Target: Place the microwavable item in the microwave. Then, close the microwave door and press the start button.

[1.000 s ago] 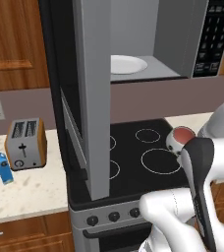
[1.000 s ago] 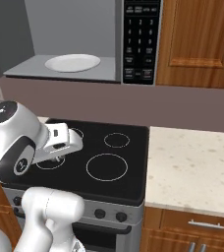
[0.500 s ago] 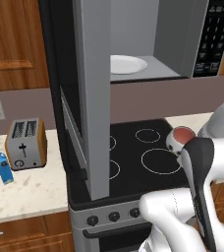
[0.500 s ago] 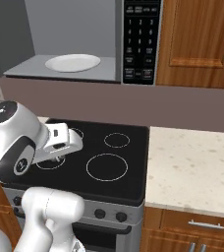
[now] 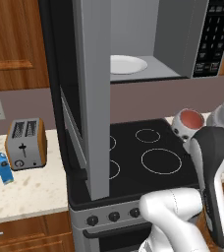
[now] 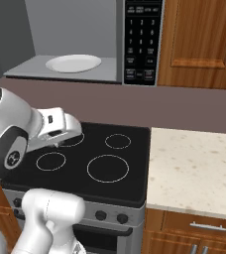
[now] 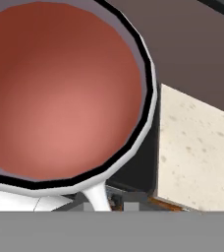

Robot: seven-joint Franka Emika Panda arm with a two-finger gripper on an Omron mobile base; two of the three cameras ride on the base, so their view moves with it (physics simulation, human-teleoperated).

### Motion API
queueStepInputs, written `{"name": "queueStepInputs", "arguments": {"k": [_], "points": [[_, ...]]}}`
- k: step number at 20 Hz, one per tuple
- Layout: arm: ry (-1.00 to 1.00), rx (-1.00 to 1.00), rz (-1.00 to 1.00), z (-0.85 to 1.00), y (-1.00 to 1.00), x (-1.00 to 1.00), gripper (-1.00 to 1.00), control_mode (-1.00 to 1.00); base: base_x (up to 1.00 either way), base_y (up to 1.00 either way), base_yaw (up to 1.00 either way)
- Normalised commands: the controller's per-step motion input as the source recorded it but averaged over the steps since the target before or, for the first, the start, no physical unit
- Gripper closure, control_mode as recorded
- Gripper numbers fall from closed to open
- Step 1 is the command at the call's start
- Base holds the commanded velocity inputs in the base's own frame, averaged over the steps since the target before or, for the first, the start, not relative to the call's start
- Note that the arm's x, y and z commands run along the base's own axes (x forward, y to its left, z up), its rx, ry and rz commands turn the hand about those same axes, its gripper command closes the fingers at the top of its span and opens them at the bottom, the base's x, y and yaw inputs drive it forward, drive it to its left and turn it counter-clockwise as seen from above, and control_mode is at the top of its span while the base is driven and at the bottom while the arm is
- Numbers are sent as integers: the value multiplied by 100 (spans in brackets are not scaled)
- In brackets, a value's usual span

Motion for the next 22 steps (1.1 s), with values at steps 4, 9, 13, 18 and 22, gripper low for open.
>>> {"name": "queueStepInputs", "arguments": {"k": [4, 9, 13, 18, 22], "points": [[0, 0, 0, 100, 0, 2, 100, -100, 0, 0, 0], [0, 0, -2, 71, 2, 38, 100, -100, 0, 0, 0], [0, 0, 0, 15, 4, 71, 100, -100, 0, 0, 0], [-4, 0, 0, -6, 2, 77, 100, -100, 0, 0, 0], [0, 0, 0, 0, 20, 87, 100, -100, 0, 0, 0]]}}
